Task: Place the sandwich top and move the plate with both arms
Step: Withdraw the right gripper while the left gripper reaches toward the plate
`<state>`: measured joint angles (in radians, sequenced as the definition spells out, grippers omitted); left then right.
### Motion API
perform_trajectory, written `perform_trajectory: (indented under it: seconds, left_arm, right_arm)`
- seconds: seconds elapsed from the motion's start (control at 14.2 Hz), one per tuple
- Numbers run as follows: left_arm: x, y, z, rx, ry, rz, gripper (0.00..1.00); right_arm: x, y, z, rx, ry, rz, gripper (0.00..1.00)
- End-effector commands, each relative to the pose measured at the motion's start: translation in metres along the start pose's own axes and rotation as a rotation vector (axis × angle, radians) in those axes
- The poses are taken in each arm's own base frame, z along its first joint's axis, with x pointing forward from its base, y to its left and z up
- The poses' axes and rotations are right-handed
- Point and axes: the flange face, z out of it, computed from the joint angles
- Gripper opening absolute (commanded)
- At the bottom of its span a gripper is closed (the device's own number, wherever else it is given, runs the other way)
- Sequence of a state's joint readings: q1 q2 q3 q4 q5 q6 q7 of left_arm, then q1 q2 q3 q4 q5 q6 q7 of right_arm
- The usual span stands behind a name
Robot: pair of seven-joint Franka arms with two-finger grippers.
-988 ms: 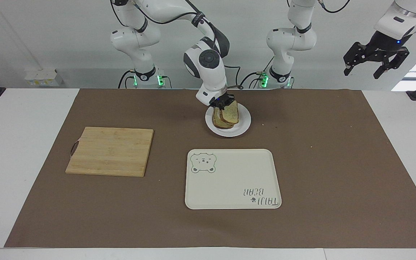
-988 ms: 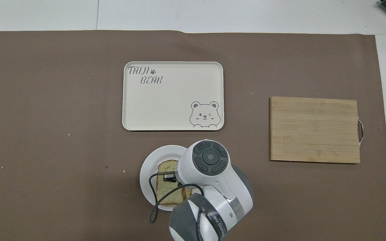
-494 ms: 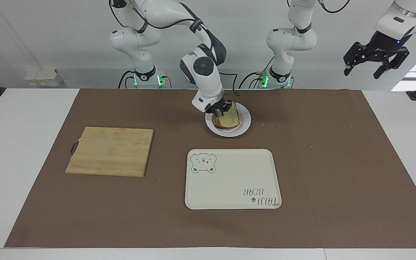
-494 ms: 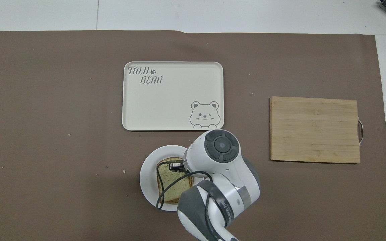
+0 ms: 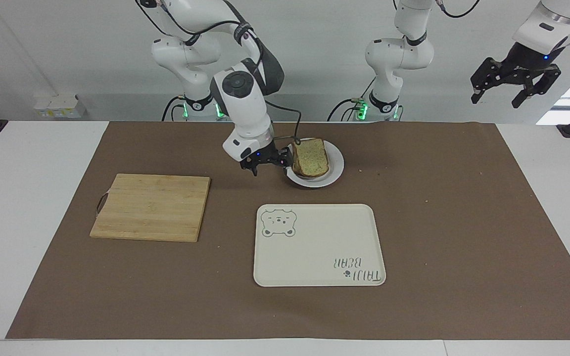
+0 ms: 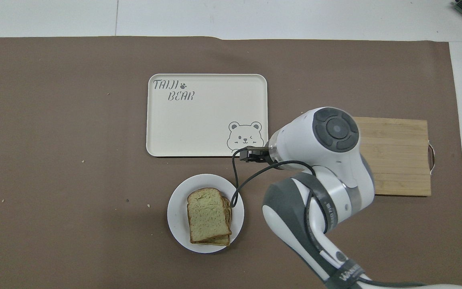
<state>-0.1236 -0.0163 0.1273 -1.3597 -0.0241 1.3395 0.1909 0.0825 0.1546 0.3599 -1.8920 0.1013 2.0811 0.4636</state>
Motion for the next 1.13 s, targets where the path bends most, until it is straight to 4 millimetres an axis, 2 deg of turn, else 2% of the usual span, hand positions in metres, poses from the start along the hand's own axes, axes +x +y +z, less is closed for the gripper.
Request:
perform_trajectory:
  seconds: [0.0,0.14,0.49,0.63,0.92,1.06]
  left_arm:
    - [-0.008,0.0,0.0,-0.005,0.0,-0.01,1.0]
    - [-0.008,0.0,0.0,-0.005,0.0,-0.01,1.0]
    - [-0.008,0.0,0.0,-0.005,0.0,-0.01,1.0]
    - [-0.007,0.004,0.0,-0.006,-0.003,-0.007,1.0]
    - [-0.011,0.007,0.003,-0.012,-0.026,-0.005,1.0]
    - [-0.018,0.014,0.013,-0.058,-0.029,0.008,1.0]
  right_arm:
    - [0.017,0.036,-0.036,-0.075,0.04,-0.009,1.0]
    - [0.023,0.052,-0.061,-0.108,0.081,-0.001,1.0]
    - [0.023,0.067,-0.122,-0.103,0.126,0.041,1.0]
    - [0.027,0.08,-0.129,-0.109,0.129,0.062,1.0]
    - [0.032,0.091,-0.146,-0.116,0.14,0.049,1.0]
    - [0.033,0.103,-0.156,-0.124,0.131,0.07,1.0]
